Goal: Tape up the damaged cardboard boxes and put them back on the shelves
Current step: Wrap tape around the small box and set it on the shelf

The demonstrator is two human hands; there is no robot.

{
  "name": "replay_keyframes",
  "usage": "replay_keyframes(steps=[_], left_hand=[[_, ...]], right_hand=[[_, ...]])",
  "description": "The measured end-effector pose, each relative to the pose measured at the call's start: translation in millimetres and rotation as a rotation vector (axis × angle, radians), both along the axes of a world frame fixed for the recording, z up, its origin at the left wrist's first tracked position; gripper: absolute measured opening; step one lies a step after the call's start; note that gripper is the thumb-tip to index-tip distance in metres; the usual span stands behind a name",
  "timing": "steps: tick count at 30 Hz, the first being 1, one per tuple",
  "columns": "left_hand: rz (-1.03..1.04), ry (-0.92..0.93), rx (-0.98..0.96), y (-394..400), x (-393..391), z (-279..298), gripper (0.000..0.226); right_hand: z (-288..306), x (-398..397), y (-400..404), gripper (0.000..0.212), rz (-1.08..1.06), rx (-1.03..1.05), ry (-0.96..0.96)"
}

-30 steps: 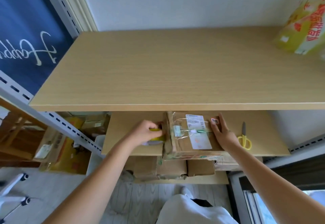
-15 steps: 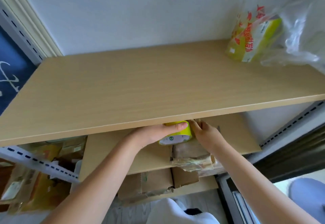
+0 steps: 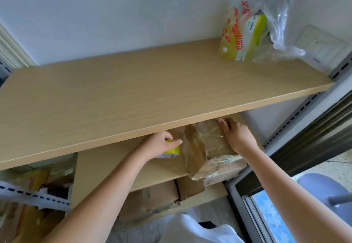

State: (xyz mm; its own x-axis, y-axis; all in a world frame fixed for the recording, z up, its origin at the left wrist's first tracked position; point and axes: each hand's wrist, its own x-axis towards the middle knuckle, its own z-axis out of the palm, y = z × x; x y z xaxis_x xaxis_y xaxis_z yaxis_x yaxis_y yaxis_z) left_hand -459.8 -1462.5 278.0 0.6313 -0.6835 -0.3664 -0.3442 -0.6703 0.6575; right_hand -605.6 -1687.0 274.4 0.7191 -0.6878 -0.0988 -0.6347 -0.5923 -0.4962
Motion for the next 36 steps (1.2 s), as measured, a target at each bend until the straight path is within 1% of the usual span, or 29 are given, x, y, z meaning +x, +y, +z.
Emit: replay_keyframes(steps=[2, 4, 5, 6, 7, 9, 10, 11, 12, 15, 17, 19, 20, 22, 23, 24, 26, 28, 29, 30, 32, 33, 34, 36], left_hand=[[-0.007, -0.002, -0.074, -19, -12, -25, 0.056], [0.01, 0.001, -0.07, -36, -19, -42, 0.058], [0.006, -0.003, -0.075, -41, -22, -46, 0.058], [-0.003, -0.01, -0.088, -45, -23, -49, 0.057], [-0.016, -0.023, -0.102, -48, -22, -49, 0.055], [-0.039, -0.065, -0.113, -50, -19, -47, 0.049], [-0.049, -0.087, -0.104, -50, -17, -47, 0.048], [-0.053, -0.098, -0.097, -49, -16, -47, 0.047], [-0.054, -0.092, -0.094, -47, -14, -47, 0.048], [-0.103, 0.002, -0.11, -31, -11, -40, 0.046], [-0.137, 0.141, -0.2, -12, -10, -28, 0.041], [-0.069, 0.251, -0.296, 13, -7, -14, 0.035], [-0.014, 0.265, -0.327, 25, -4, -8, 0.037], [0.15, 0.268, -0.35, 43, 1, -1, 0.052], [0.218, 0.273, -0.341, 48, 4, -1, 0.056], [0.24, 0.271, -0.336, 49, 5, -4, 0.055], [0.207, 0.258, -0.312, 46, 0, -11, 0.038], [0.222, 0.299, -0.298, 39, -8, -23, 0.019], [0.232, 0.308, -0.292, 35, -11, -29, 0.013], [0.217, 0.294, -0.281, 29, -14, -36, 0.01], [0.205, 0.243, -0.238, 18, -18, -41, 0.016], [0.236, 0.236, -0.235, 14, -19, -40, 0.018], [0.267, 0.244, -0.239, 11, -18, -38, 0.015], [0.258, 0.233, -0.242, 10, -14, -36, 0.007]], right_hand=[[-2, -6, 5, 0.065, -0.002, -0.109, -0.046], [2, -11, 8, 0.054, 0.048, -0.261, -0.057], [3, -12, 9, 0.053, 0.065, -0.319, -0.044], [5, -12, 10, 0.057, 0.068, -0.341, -0.007], [7, -9, 12, 0.069, 0.058, -0.314, 0.068], [12, -2, 23, 0.11, 0.029, -0.125, 0.271], [13, 2, 30, 0.127, 0.022, -0.059, 0.336], [14, 6, 38, 0.138, 0.018, -0.043, 0.357], [16, 10, 43, 0.141, 0.012, -0.045, 0.343], [22, 20, 42, 0.13, -0.01, -0.035, 0.289], [24, 24, 33, 0.123, -0.016, 0.033, 0.249], [22, 27, 24, 0.117, 0.01, 0.15, 0.165], [19, 27, 21, 0.112, 0.017, 0.258, 0.097], [5, 27, 19, 0.104, -0.033, 0.619, -0.089], [-7, 27, 21, 0.101, -0.051, 0.801, -0.138], [-21, 26, 27, 0.096, -0.049, 0.945, -0.139], [-54, 23, 38, 0.082, -0.018, 1.09, -0.115], [-88, 21, 42, 0.072, -0.112, 1.139, -0.169], [-100, 19, 41, 0.066, -0.174, 1.091, -0.184], [-108, 17, 38, 0.06, -0.191, 0.967, -0.181], [-119, 9, 21, 0.047, -0.159, 0.513, -0.126], [-122, 3, 11, 0.04, -0.168, 0.305, -0.137], [-126, -4, -1, 0.033, -0.198, 0.175, -0.152], [-129, -11, -19, 0.028, -0.266, 0.072, -0.116]])
